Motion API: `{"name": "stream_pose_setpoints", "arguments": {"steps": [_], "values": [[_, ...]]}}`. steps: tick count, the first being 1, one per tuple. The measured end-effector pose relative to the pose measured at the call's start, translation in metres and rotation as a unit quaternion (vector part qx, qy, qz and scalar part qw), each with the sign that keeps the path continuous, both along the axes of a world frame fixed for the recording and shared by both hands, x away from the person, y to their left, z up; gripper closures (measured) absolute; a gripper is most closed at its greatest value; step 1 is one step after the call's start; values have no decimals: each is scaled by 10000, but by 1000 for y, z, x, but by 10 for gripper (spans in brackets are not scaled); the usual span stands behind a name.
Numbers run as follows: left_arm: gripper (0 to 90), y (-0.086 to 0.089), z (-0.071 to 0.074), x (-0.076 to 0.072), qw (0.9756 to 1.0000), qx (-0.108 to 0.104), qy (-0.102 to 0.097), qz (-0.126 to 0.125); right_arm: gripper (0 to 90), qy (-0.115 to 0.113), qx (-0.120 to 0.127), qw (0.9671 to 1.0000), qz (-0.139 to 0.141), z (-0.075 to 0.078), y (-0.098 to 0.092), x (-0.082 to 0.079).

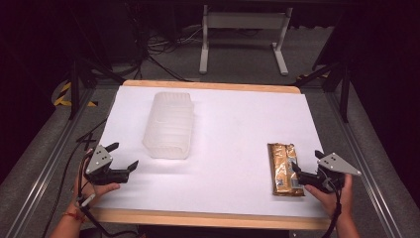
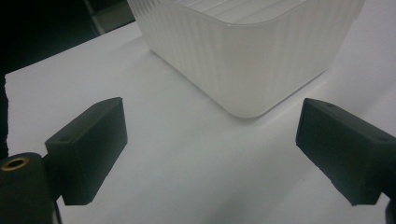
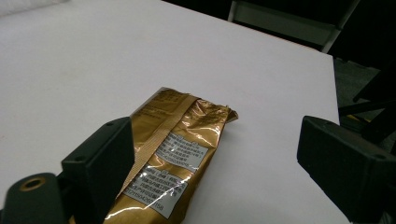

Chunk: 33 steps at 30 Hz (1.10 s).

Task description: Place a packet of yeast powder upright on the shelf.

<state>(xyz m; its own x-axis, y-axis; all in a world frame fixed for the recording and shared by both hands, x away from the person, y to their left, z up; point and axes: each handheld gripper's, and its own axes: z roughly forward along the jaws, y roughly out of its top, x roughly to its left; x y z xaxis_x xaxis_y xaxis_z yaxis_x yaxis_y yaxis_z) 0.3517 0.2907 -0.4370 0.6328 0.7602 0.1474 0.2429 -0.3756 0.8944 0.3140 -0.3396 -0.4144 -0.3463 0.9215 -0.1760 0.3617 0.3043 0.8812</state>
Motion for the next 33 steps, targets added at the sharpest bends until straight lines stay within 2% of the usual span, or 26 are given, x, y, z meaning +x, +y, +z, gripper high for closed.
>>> {"name": "stream_pose_setpoints", "arguments": {"steps": [6, 8, 13, 16, 19, 20, 21, 24, 30, 33], "values": [[97, 0, 0, -3, 10000, -72, -11, -63, 112, 45, 75, 10000, 13, 1, 0, 1], [97, 2, -2, -3, 10000, -23, 37, -52, 113, 19, 279, 9996, 96, 4, -1, 1], [97, 4, 0, -3, 9999, -111, 42, -45, 107, 49, 259, 9996, 122, 8, 2, 6], [97, 2, 1, -3, 9999, -159, 40, -54, 123, 144, 221, 9994, 218, 11, 3, 9], [97, 0, -1, -4, 9999, -73, 47, -95, 131, 206, 269, 9990, 297, 12, 3, 10], [98, -1, -1, -4, 9999, -74, 59, -116, 160, 237, 263, 9988, 346, 13, 3, 10], [98, -2, -2, -5, 9999, 25, 52, -132, 186, 241, 313, 9981, 478, 14, 2, 10], [98, -4, -4, -4, 9998, 30, 101, -161, 174, 254, 323, 9981, 469, 15, 3, 12], [97, -6, -4, -2, 9997, 71, 79, -211, 115, 247, 150, 9988, 398, 17, 9, 21], [96, -6, -5, 1, 9997, 62, 134, -181, 108, 323, 142, 9986, 395, 15, 10, 25]]}}
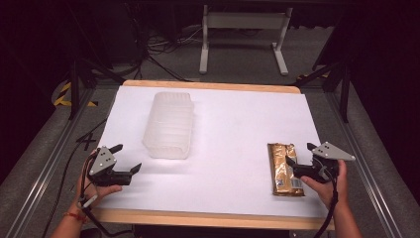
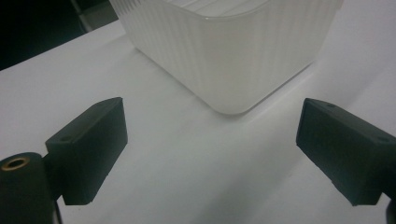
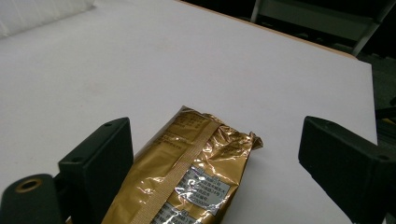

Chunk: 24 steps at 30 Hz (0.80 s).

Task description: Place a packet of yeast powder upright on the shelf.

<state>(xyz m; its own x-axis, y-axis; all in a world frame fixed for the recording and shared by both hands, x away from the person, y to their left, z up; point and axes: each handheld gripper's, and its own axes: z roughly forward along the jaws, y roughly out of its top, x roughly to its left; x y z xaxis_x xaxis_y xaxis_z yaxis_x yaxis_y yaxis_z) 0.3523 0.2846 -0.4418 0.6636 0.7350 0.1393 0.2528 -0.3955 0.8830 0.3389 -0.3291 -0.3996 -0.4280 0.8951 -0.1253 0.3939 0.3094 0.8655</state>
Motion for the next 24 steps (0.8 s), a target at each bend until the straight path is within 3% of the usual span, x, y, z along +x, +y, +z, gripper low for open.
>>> {"name": "stream_pose_setpoints", "arguments": {"steps": [4, 10, 17, 19, 21, 24], "values": [[96, -1, 1, -2, 10000, 48, -37, -9, 110, 285, -81, 9996, -44, -1, -1, 10], [96, -4, 3, -6, 9999, 68, -78, -51, 138, 810, -198, 9962, 258, 6, -1, 23], [96, -6, 1, -3, 9998, 149, -48, -79, 142, 1048, -281, 9939, 198, 4, 5, 43], [96, -6, 2, -3, 9999, 50, -48, -77, 144, 1096, -292, 9934, 163, 1, 5, 49], [96, -6, 3, -4, 9999, 88, -73, -69, 145, 1216, -301, 9921, 117, -2, 3, 56], [96, -6, 3, -5, 9998, 134, -80, -102, 176, 1331, -113, 9910, 91, -6, -2, 63]]}}
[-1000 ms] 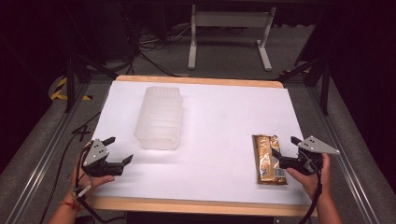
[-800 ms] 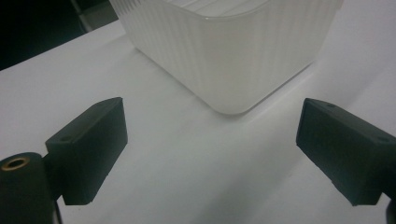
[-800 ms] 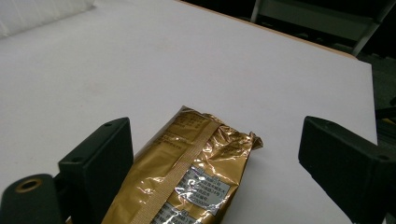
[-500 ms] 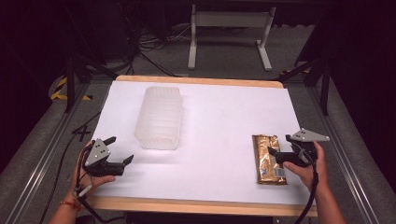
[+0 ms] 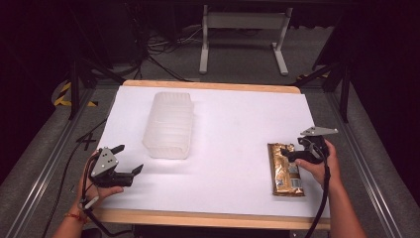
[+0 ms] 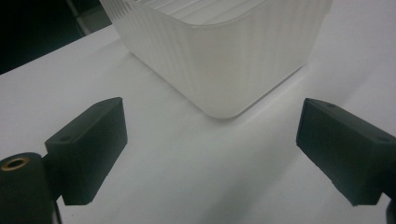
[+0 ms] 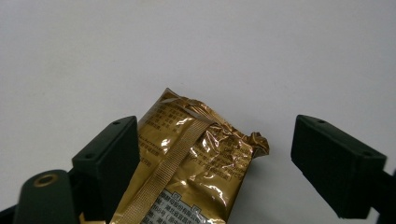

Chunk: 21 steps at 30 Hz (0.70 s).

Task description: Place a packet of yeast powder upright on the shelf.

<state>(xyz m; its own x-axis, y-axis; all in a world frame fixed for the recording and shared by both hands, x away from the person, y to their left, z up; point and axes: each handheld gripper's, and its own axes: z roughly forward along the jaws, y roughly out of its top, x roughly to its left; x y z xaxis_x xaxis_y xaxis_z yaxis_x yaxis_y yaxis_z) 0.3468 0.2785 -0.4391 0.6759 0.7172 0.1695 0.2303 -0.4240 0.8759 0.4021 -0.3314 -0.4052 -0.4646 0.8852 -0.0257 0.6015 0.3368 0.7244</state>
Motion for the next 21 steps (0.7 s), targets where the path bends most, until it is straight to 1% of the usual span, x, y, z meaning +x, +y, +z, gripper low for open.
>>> {"name": "stream_pose_setpoints", "arguments": {"steps": [1, 2, 3, 5, 7, 8, 9, 10, 11, 12, 13, 15, 18, 19, 20, 21], "values": [[97, 0, 0, 0, 10000, 41, -13, -11, 181, -16, -35, 10000, -50, -2, -1, 2], [101, 1, 0, 1, 10000, 48, -17, -5, 188, -9, -2, 10000, -83, -4, -2, 3], [101, 1, 0, 2, 10000, 38, -19, 2, 194, 34, 50, 9999, -101, -6, -4, 4], [102, 2, -1, 2, 10000, -4, 11, 18, 205, 28, 80, 9997, -232, -9, -5, 5], [103, 3, -1, 2, 10000, 11, -29, 4, 195, 128, 117, 9996, -202, -14, -5, 7], [103, 3, -1, 2, 10000, 64, -46, 12, 183, 166, 124, 9995, -244, -16, -5, 8], [107, 4, 0, 2, 10000, 71, -53, 29, 180, 203, 224, 9989, -351, -18, -7, 9], [108, 5, 0, 2, 9999, 82, -78, 27, 182, 231, 299, 9986, -378, -18, -8, 10], [108, 5, 1, 1, 10000, 8, -45, 44, 186, 252, 332, 9984, -376, -19, -8, 10], [108, 6, 1, 1, 10000, -12, -37, 71, 194, 304, 383, 9980, -401, -20, -8, 10], [108, 6, 1, 2, 10000, 22, -60, 75, 200, 351, 450, 9975, -418, -20, -9, 10], [108, 6, 1, 1, 9999, 58, -66, 59, 222, 443, 635, 9961, -423, -22, -11, 11], [108, 6, 0, 1, 9999, 95, -66, 56, 247, 616, 968, 9930, -283, -26, -13, 12], [108, 6, 0, 2, 9999, 95, -66, 58, 244, 661, 1027, 9922, -243, -27, -13, 12], [108, 6, 0, 2, 9999, 92, -64, 62, 221, 734, 1063, 9915, -180, -28, -12, 12], [108, 6, 0, 2, 9999, 92, -66, 71, 219, 743, 1038, 9917, -164, -28, -10, 12]]}}
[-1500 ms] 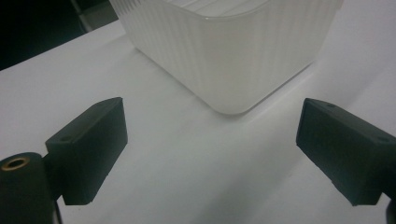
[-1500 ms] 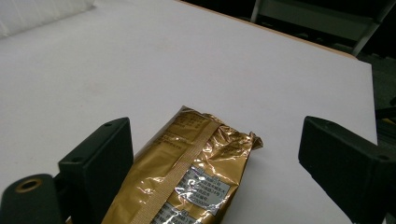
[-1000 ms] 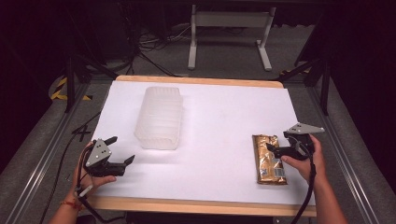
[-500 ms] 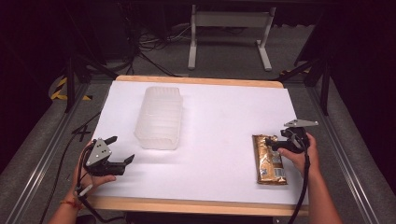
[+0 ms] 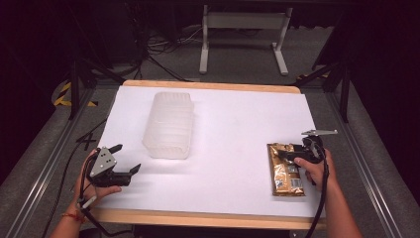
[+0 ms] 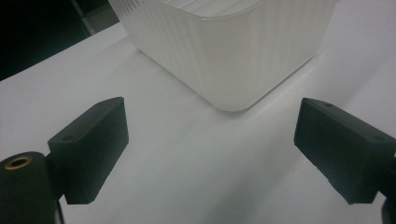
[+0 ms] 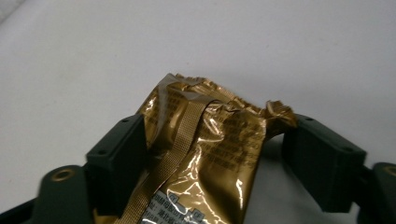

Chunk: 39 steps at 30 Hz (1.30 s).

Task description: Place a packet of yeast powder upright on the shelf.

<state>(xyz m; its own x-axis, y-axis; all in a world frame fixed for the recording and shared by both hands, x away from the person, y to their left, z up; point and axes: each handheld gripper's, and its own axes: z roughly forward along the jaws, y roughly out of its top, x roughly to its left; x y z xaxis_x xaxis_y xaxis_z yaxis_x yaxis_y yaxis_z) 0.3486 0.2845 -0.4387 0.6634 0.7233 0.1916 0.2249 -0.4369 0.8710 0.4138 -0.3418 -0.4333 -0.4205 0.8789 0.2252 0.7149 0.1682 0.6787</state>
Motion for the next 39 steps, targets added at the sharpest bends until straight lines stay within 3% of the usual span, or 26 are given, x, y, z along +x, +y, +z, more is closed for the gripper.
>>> {"name": "stream_pose_setpoints", "arguments": {"steps": [3, 7, 11, 16, 19, 24, 26, 30, 32, 39], "values": [[108, 0, 0, 1, 10000, 25, -5, -18, 236, 23, -94, 9999, 113, 1, 4, 0], [108, -1, -1, 0, 10000, 70, -14, -18, 414, 20, -16, 9997, 250, 1, 6, 0], [113, -1, -2, 0, 10000, 90, -11, 15, 541, -222, -202, 9990, 343, 7, 11, -1], [114, -4, -4, 0, 9999, 151, 27, -18, 687, -445, -120, 9981, 405, 13, 10, -5], [114, -5, -3, 0, 9998, 213, 7, -37, 757, -605, 119, 9968, 500, 20, 7, -10], [114, -4, -3, -1, 9999, 134, 8, -4, 782, -821, 3, 9948, 611, 29, 8, -17], [114, -3, -3, -1, 9999, 137, 7, 0, 783, -862, 61, 9942, 638, 31, 8, -18], [119, -2, 1, -4, 9999, 3, -135, 57, 795, -1212, 162, 9894, 782, 45, 7, -27], [118, 0, 2, -4, 9998, -140, -133, 57, 798, -1336, 67, 9878, 797, 51, 10, -31], [117, 0, 1, -3, 9999, -114, -102, 78, 814, -1862, 116, 9793, 790, 67, 19, -40]]}}
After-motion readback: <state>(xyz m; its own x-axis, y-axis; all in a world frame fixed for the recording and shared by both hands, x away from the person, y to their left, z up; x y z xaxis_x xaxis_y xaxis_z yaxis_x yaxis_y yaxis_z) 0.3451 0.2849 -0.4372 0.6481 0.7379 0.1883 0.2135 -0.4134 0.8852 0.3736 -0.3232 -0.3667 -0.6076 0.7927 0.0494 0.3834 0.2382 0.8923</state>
